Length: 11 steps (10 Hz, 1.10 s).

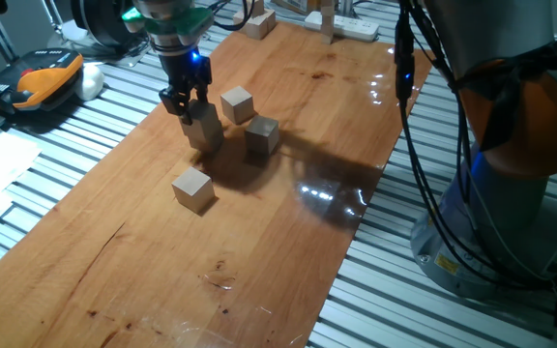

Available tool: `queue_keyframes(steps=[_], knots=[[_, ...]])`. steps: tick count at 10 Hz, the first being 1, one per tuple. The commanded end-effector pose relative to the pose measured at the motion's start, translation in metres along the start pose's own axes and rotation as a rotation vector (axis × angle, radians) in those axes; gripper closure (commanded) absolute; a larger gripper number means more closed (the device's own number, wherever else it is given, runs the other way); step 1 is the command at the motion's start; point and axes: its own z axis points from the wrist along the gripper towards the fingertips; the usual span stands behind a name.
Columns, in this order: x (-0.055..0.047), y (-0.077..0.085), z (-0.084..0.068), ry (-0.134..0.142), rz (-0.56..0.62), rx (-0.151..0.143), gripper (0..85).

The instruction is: Stack the blocks in a vertical line of five

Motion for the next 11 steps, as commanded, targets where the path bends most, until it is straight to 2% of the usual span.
queue_keyframes(steps=[1,5,11], knots=[[-0.002,-0.003,-0.001,-0.002,-0.004,0.0,85.0],[-0.012,-0.014,0.003,-0.012,-0.024,0.01,85.0],[-0.018,-0.023,0.01,-0.022,-0.036,0.005,85.0]])
